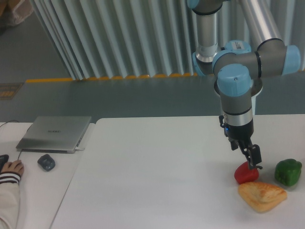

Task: Place the yellow pepper on the table

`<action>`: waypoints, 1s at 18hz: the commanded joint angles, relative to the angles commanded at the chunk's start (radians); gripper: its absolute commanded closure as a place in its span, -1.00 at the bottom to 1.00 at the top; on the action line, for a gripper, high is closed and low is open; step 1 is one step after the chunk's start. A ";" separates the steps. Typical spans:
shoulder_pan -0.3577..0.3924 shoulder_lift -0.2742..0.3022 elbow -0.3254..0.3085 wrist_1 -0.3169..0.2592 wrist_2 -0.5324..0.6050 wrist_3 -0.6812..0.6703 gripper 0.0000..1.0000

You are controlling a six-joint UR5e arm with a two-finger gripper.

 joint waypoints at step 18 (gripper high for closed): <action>0.274 0.046 -0.005 -0.052 0.008 0.627 -1.00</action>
